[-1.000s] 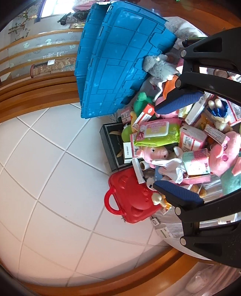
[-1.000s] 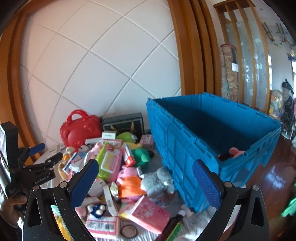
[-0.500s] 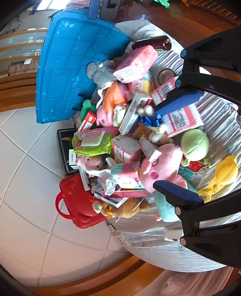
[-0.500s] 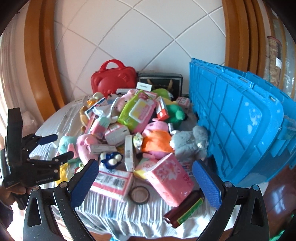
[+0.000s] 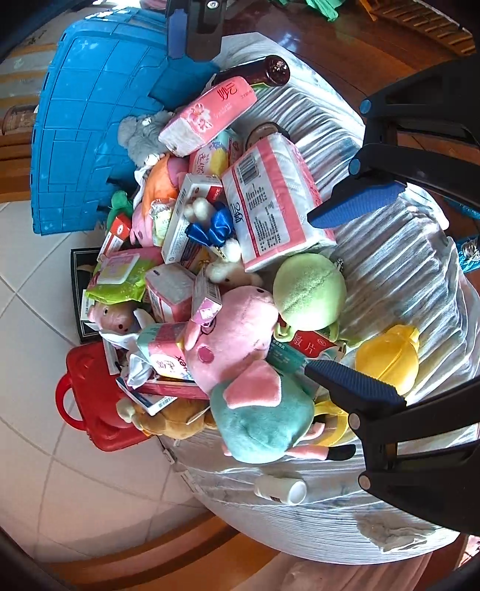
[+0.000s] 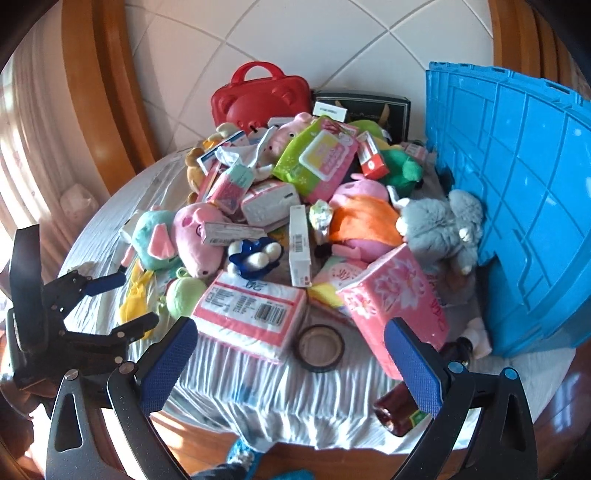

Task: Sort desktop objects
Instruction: 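Reach the left tool toward the light green round plush while the right tool reaches the pink tissue pack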

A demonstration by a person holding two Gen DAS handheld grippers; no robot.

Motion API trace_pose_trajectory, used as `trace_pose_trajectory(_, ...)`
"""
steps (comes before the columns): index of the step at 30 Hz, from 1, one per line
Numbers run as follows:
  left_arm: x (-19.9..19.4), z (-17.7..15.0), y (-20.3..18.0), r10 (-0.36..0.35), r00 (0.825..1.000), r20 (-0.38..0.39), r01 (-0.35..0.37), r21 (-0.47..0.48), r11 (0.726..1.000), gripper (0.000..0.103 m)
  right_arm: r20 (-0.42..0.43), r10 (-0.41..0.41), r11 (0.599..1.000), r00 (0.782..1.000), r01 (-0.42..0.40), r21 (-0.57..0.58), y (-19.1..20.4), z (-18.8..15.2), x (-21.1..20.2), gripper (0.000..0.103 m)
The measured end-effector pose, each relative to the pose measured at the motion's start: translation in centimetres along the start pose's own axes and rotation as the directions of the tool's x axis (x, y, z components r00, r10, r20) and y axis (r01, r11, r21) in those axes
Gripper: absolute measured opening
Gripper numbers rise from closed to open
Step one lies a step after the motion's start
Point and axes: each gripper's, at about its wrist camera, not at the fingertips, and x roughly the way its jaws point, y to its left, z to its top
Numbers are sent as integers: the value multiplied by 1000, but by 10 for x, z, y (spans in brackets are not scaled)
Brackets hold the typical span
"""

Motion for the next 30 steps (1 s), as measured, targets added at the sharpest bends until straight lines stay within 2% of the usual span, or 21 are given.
trace_pose_trajectory(7,42,5,11,-48,998,-32,47,-42,998,73,-32,-44,999,999,43,-33,15,3,6,103)
trace_pose_trajectory(11,66,6,11,-53,996,-66,51,-29,998,73,-46,-74,997,996,75,4,11,5,10,103)
trace_pose_trajectory(20,92,6,16,-159,984,-76,153,-80,985,74,-117,-90,991,989,101,90,-7,-10,49,101)
trace_pose_trajectory(24,88,4,15,-165,983,-79,162,-44,986,74,-159,-92,987,983,111,116,-16,-18,72,93)
trace_pose_trajectory(30,80,-13,12,-123,988,-93,128,57,990,74,-186,-115,979,976,143,146,-33,-25,81,91)
